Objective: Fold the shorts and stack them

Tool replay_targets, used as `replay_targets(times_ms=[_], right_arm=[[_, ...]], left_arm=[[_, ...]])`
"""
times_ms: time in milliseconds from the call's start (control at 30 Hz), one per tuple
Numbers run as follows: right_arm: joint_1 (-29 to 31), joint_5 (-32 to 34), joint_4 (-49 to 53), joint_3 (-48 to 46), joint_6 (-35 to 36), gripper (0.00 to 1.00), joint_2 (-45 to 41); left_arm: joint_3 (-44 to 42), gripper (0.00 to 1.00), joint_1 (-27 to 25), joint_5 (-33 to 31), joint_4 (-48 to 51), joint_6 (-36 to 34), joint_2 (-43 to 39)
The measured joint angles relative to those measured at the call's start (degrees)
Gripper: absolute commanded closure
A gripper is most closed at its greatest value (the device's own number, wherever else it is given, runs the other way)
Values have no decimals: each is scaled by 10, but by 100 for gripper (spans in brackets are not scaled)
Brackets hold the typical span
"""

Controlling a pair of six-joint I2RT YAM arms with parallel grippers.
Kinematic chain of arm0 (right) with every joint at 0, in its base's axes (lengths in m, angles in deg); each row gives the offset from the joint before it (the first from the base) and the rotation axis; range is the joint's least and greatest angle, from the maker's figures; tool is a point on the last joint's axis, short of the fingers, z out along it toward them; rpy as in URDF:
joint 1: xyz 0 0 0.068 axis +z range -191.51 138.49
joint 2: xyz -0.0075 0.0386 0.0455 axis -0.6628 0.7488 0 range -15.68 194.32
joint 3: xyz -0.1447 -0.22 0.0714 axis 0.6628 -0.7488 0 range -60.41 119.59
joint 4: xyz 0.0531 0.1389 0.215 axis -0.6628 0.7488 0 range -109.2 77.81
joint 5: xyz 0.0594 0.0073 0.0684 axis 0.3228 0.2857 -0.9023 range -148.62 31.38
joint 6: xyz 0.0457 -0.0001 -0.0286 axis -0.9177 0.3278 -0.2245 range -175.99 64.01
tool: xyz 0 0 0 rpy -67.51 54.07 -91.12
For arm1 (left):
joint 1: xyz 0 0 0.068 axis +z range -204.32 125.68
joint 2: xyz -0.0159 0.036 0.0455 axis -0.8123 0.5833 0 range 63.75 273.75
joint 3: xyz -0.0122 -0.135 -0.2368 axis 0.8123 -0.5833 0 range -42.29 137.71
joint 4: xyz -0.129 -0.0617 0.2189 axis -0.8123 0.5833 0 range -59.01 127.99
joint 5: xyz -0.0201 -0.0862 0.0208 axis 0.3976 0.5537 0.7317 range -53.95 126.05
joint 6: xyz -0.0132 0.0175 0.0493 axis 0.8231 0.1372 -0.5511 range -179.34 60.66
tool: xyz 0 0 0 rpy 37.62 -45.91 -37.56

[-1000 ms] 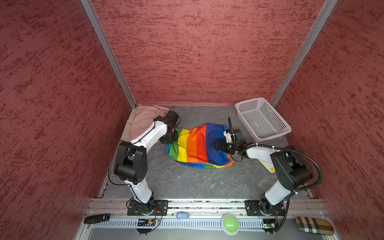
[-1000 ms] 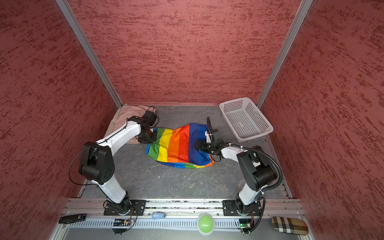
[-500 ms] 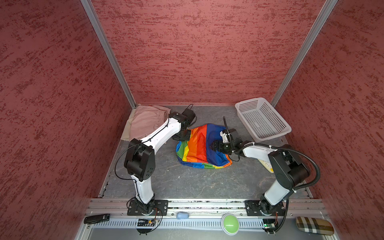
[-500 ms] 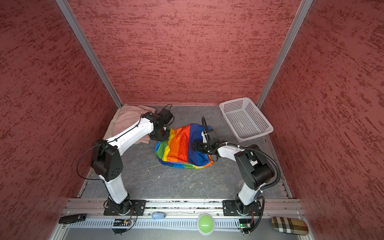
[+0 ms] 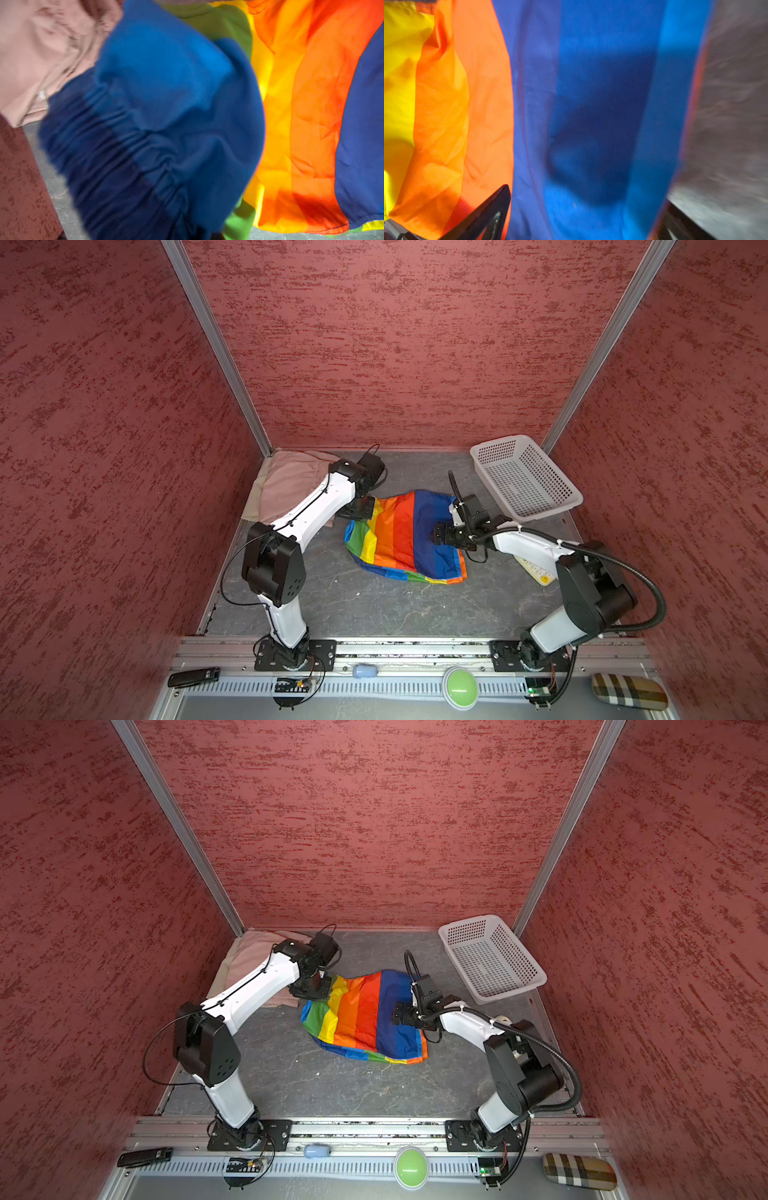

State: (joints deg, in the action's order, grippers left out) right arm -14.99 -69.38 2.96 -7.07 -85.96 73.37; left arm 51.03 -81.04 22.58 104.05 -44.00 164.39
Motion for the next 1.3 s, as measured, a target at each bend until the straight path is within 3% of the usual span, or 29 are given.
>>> replay_targets(times_ms=[200, 700, 833, 967, 1133, 1300], right_arm=[[-1, 8, 2, 47, 9, 1, -7], [-3, -36, -76, 1, -9, 5, 86], [-3, -31, -76, -5, -13, 1, 73], [0, -50, -82, -20, -28, 1, 0], [50, -123, -203, -27, -76, 1, -54], [130, -175, -352, -59, -137, 1, 9]], left_arm=[[23, 100, 3, 9, 13, -3, -35], [74, 100, -46, -3, 46, -4, 5], [69, 100, -51, -8, 45, -4, 14], [56, 100, -49, -7, 40, -4, 14], [30, 100, -32, 15, 23, -4, 13], [-7, 100, 0, 52, -6, -4, -1]])
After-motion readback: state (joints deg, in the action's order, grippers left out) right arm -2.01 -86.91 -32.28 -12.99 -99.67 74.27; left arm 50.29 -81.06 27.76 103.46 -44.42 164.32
